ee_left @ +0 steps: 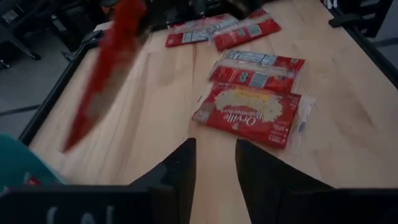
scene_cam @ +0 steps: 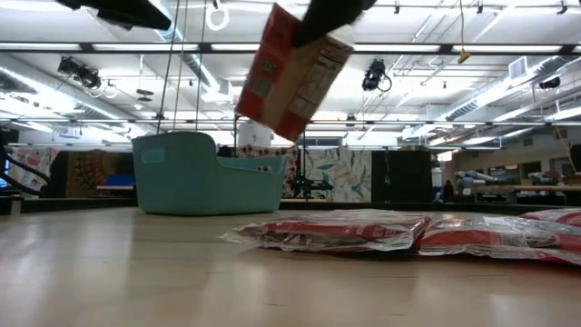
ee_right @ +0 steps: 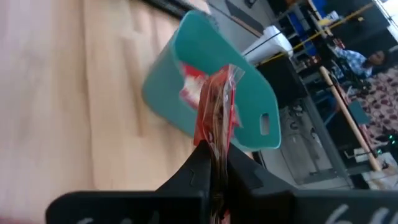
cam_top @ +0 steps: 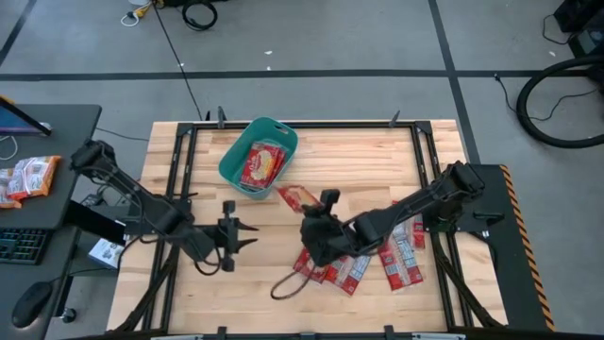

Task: Sort popcorn bags into baskets
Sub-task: Put the popcorn bag into the green bin

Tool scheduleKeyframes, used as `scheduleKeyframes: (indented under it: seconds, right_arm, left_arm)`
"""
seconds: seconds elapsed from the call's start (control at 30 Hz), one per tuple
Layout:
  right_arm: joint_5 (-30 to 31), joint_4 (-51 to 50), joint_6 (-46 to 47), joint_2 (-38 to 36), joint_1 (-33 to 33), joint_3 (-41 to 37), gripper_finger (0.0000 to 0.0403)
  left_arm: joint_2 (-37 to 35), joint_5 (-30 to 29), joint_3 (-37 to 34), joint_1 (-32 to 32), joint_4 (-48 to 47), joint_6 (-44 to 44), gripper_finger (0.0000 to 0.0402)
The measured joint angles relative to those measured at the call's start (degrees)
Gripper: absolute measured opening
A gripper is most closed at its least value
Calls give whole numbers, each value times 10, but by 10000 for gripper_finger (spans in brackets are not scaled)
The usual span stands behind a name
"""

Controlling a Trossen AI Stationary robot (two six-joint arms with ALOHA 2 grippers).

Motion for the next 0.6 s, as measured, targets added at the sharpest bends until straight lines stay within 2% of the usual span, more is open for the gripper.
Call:
scheduleKeyframes:
  seconds: [0.33,0.47,0.6]
  right_arm:
    - [-78,67,-80,4,-91,50,22]
    - [-103,92,-106,11,-113,74,22]
    - [-104,53,-128,58,-125,138,22]
  left_arm:
    - [-110,-3,-115,-1,113,25,116]
    - [-149,-3,-131,-1,120,20,116]
    - [-181,6,-133,-1,121,27,116]
